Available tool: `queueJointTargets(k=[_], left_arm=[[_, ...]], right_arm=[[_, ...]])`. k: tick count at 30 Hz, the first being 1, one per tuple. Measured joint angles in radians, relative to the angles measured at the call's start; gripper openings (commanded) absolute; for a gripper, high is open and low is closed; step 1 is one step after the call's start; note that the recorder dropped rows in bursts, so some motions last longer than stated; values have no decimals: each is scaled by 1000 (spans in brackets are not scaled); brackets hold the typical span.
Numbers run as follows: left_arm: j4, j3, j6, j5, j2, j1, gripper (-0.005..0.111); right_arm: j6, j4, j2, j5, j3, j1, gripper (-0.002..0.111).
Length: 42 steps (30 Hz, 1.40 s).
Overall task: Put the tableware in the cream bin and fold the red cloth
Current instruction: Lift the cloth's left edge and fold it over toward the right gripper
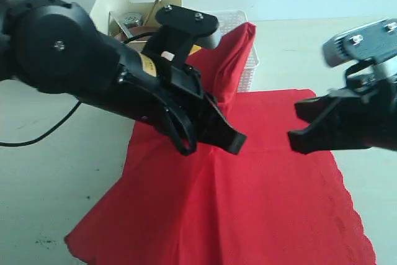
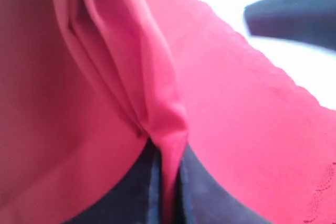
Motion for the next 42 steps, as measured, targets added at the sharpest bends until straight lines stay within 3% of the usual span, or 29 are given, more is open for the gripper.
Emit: queueJointTargets(k=[4,10,18,21,28,31,35,38,39,41,42], left_arm=[[-4,-83,0,26,84,-4,0],[-44,-220,0,36,197,-11,0],[-89,-377,0,4,381,-61,1],[-77,-417,0,-25,449,-84,18],[-96,-512,0,-43,543,-96,93],[-96,-519,16,-43,546,-96,103],[-95,-519,64,-5,532,-96,97],[-41,-519,78,64,508,-96,77],[-20,-521,79,89,503,-96,67],[43,-521,70,195,488,-88,28],[53,-509,67,217,484,-76,2]], right_arm=[[9,0,-237,76,2,-60,0],[31,0,-518,87,9,-70,0],[46,0,-655,3,100,-70,0],[46,0,-656,-6,104,-70,0],[46,0,-656,-12,104,-70,0],[46,0,-656,-12,104,-70,0],[46,0,-656,-14,104,-70,0],[46,0,-656,-14,104,-70,0],[46,0,-656,-14,104,-70,0],[46,0,-656,-14,104,-70,0],[46,0,-656,-14,104,-70,0]])
